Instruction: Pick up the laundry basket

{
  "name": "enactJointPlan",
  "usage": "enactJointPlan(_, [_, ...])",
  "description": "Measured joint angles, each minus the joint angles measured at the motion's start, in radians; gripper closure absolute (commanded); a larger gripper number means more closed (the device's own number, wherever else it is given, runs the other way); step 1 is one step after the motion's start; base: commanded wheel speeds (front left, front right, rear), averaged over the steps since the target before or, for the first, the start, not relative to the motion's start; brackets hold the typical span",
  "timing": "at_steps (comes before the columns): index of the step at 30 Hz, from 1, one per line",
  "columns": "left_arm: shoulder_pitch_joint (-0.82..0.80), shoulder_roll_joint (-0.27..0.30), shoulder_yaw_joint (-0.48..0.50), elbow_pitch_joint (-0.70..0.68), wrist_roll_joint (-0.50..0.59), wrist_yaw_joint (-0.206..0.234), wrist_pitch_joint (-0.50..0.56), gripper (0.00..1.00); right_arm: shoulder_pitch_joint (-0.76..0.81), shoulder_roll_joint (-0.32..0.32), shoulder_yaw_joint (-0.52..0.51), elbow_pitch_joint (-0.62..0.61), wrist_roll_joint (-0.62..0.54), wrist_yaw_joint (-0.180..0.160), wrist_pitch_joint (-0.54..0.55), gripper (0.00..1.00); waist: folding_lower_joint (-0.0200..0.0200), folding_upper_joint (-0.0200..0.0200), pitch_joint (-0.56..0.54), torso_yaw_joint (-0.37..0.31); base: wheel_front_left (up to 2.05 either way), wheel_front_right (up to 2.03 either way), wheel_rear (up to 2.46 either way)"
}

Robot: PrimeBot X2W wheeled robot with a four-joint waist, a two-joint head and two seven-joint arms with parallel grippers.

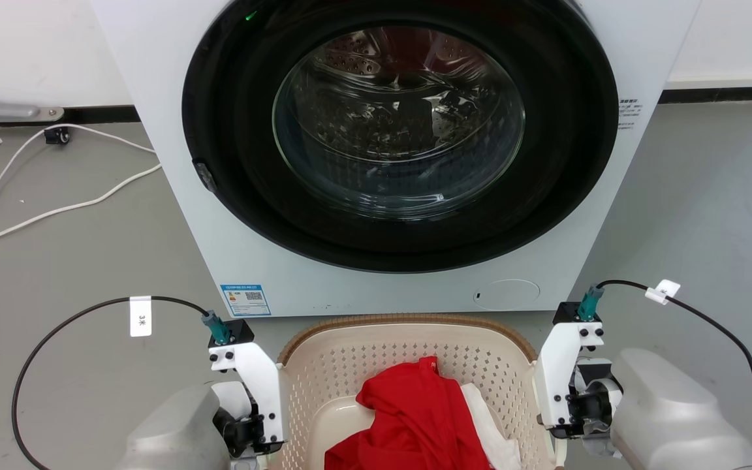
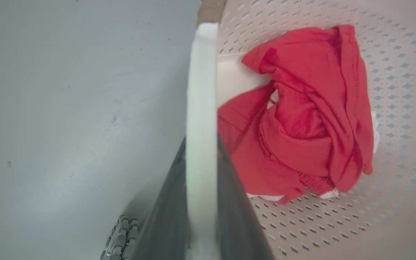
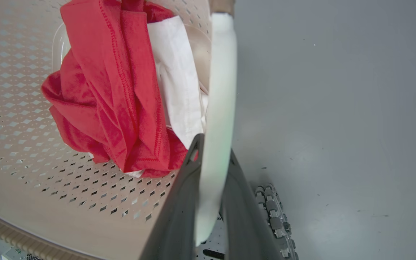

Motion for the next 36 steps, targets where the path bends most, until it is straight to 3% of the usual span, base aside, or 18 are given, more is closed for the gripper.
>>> enactJointPlan(36, [-0.003, 0.001, -0.024, 0.001, -0.023, 0.000, -0.005, 1.00, -0.002, -0.003, 0.027, 0.003, 0.034, 0.000, 0.003, 1.00, 0.0000, 0.0000, 0.000, 0.001, 0.00, 0.00, 0.00])
